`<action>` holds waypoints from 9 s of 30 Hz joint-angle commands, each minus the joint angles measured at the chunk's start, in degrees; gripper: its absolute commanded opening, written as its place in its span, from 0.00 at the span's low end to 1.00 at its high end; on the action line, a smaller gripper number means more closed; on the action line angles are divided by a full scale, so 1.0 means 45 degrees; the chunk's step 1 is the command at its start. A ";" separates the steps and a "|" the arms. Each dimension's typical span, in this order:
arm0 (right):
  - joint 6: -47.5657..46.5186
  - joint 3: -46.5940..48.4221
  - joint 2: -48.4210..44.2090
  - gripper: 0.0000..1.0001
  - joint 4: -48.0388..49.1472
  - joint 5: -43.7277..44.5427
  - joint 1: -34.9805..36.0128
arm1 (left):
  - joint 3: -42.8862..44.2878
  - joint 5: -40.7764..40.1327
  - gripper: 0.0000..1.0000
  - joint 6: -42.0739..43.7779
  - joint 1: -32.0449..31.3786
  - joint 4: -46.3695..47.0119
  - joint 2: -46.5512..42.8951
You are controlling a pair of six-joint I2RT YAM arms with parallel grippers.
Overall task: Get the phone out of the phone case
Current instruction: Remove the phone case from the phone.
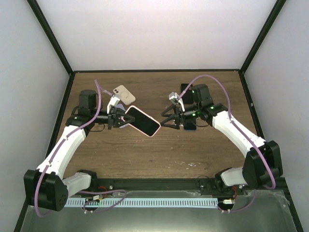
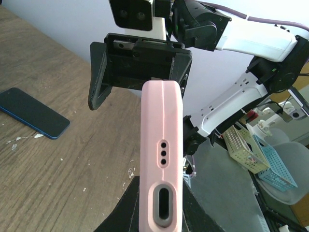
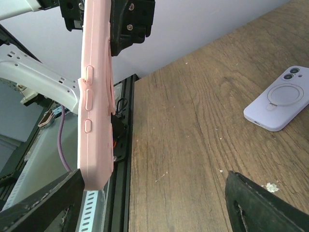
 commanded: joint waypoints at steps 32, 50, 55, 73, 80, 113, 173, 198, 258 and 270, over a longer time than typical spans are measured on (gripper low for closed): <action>-0.0351 0.0072 0.0132 0.70 -0.0113 0.0478 0.0163 | 0.0370 0.0276 0.00 -0.0197 -0.0068 0.0786 0.0010; 0.0192 -0.0012 0.0526 0.60 0.0227 0.0967 -0.0458 | 0.0362 0.1934 0.00 -0.0797 -0.0078 0.1223 -0.0131; 0.0219 -0.0035 0.0764 0.58 0.0316 0.0979 -0.0632 | 0.0409 0.2231 0.00 -0.0989 -0.0076 0.1307 -0.0169; 0.0319 -0.0151 0.2047 0.53 0.1007 0.1081 -0.1326 | 0.0840 0.3018 0.00 -0.0666 -0.0229 0.0434 -0.0377; -0.0306 -0.0197 0.1630 0.54 0.0593 -0.0295 -0.1434 | 0.0913 0.2314 0.00 -0.0148 -0.0254 0.0024 -0.0426; -0.0980 0.0373 -0.0340 0.38 -0.1229 -0.2819 0.0082 | 0.0756 0.1332 0.00 0.0019 -0.0482 0.0160 -0.0073; -0.0365 -0.0032 0.1630 0.14 0.1013 -0.1339 -0.0469 | 0.0933 0.3142 0.00 -0.1293 -0.1095 0.0457 -0.0659; -0.0952 -0.0152 0.2758 0.18 0.1595 -0.2512 -0.1205 | 0.1421 0.2490 0.00 -0.0458 -0.1355 -0.0480 -0.0518; -0.1371 -0.0271 0.0251 0.24 -0.0141 -0.2694 0.0173 | 0.1140 0.3602 0.00 -0.0707 -0.1387 0.0056 -0.0200; 0.0422 0.0227 0.0763 0.19 0.1249 -0.1389 0.0743 | 0.0837 0.2124 0.00 -0.0582 -0.1893 0.0027 -0.0050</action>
